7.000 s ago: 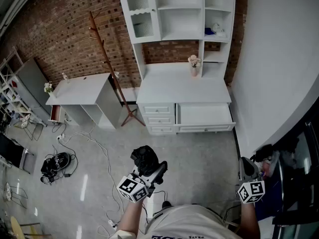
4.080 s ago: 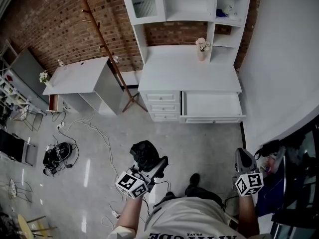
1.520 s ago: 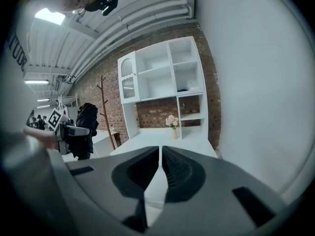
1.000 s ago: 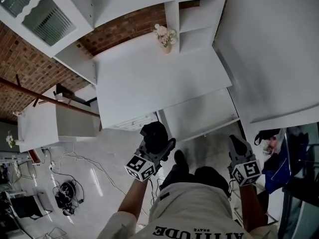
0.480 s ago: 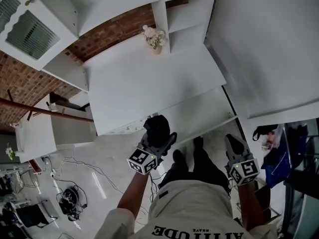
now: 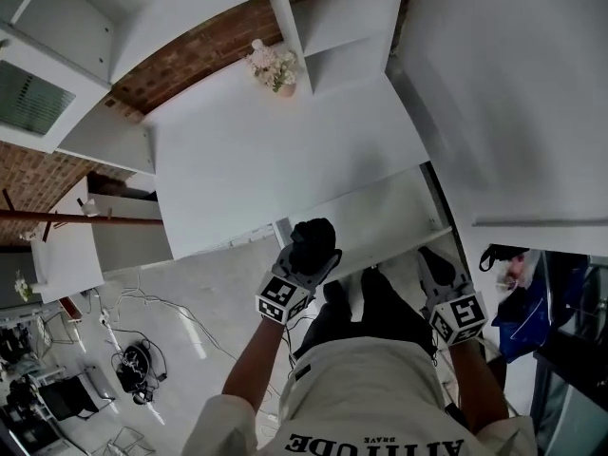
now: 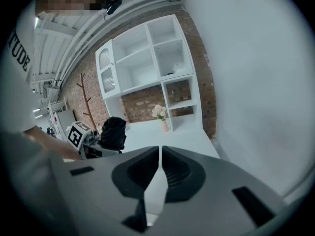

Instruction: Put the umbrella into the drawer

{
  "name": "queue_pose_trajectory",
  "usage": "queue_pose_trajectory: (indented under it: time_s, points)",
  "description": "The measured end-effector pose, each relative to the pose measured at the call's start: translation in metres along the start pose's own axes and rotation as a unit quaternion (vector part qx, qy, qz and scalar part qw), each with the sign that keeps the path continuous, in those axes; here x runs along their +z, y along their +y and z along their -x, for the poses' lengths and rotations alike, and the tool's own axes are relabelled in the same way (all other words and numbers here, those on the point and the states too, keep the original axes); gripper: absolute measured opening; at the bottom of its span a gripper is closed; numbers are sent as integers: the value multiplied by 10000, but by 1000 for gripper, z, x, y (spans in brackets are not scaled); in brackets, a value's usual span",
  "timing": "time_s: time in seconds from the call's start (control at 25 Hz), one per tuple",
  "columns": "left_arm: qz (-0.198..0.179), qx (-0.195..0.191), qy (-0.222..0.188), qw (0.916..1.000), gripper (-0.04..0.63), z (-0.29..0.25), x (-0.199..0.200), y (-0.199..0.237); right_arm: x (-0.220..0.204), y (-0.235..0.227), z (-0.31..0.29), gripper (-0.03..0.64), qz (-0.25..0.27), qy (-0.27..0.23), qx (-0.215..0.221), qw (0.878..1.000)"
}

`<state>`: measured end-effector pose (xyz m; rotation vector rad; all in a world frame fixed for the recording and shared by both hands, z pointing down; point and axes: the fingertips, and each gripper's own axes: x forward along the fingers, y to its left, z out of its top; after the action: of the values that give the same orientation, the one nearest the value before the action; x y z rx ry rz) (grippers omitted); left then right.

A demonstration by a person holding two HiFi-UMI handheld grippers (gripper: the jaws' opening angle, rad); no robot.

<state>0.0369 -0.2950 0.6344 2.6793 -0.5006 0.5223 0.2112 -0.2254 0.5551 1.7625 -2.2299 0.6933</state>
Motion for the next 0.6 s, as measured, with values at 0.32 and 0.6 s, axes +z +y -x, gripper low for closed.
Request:
queue_pose_trajectory:
  time_s: [0.32, 0.6]
  points:
    - [-176, -8, 1015, 9947, 244, -65, -69, 14, -14, -39, -40, 35, -77, 381, 303, 9988]
    - [-188, 73, 1669, 9858, 244, -109, -126, 31, -32, -58, -70, 35, -164, 631, 538, 9964]
